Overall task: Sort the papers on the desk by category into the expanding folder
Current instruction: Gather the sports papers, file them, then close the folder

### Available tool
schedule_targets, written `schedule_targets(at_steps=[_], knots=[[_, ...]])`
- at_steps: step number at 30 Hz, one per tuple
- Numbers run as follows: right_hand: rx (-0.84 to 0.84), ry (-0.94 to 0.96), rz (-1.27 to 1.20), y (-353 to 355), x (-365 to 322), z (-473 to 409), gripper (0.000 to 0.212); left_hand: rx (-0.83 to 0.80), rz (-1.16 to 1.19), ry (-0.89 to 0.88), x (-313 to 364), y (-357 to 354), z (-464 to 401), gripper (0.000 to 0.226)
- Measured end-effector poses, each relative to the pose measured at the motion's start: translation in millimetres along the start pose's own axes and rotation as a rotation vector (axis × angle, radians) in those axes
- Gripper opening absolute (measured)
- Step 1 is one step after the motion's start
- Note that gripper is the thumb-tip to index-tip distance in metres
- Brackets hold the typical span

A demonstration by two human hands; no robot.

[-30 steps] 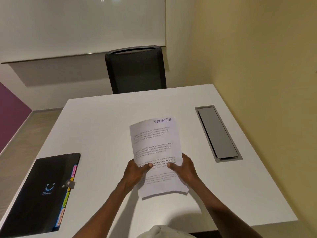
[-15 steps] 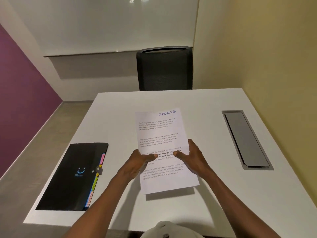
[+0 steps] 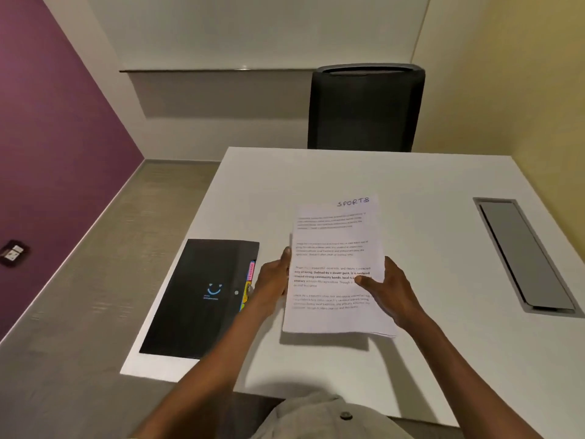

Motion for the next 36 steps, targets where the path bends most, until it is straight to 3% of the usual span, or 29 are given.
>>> schedule_targets(at_steps=[2, 4, 7, 11, 13, 17, 20, 28, 33, 36], knots=[[0.078, -0.017, 0.0, -0.8, 5.1, 1.5, 0.044, 0.249, -0.061, -0.052, -13.4, 34.2, -10.5, 0.034], [0.154, -0.033, 0.009, 2.8, 11.5, 5.4, 0.043, 0.451, -0.369, -0.063, -29.0, 68.8, -18.6, 0.018], [0.253, -0.067, 0.041, 11.7, 18.4, 16.4, 0.043, 0.372, -0.737, -0.032, -50.1, 84.4, -37.2, 0.033], [0.33, -0.108, 0.06, 18.2, 23.3, 37.9, 0.043, 0.247, -0.981, 0.01, -62.0, 84.8, -46.9, 0.03], [0.341, -0.12, 0.062, 21.0, 21.8, 42.2, 0.051, 0.231, -0.974, 0.038, -60.2, 86.2, -49.3, 0.03], [0.272, -0.075, 0.135, 23.4, 1.1, 35.9, 0.093, 0.213, -0.926, 0.002, -36.3, 88.0, -38.5, 0.023], [0.197, 0.009, 0.308, 11.6, -16.7, 21.8, 0.102, 0.169, -0.9, -0.105, -7.1, 96.0, -25.0, 0.035], [-0.068, 0.26, 0.382, -28.9, -66.6, -21.2, 0.039, 0.104, -0.513, -0.325, 98.7, 96.3, 39.2, 0.022], [-0.105, 0.294, 0.508, -35.0, -93.3, -33.3, 0.032, 0.222, -0.607, -0.363, 124.6, 94.4, 57.4, 0.022], [-0.141, 0.358, 0.549, -37.9, -111.5, -27.6, 0.021, 0.214, -0.607, -0.368, 124.6, 79.1, 63.4, 0.023]])
Point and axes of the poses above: each hand's wrist, its own z-axis away from the middle knuckle, its own y-axis out of the back of the hand, x = y × z, the point moved 5 cm from there along -z, towards the middle knuckle, and after that the axes turned 12 degrees about -z, right-handed, at the moved point
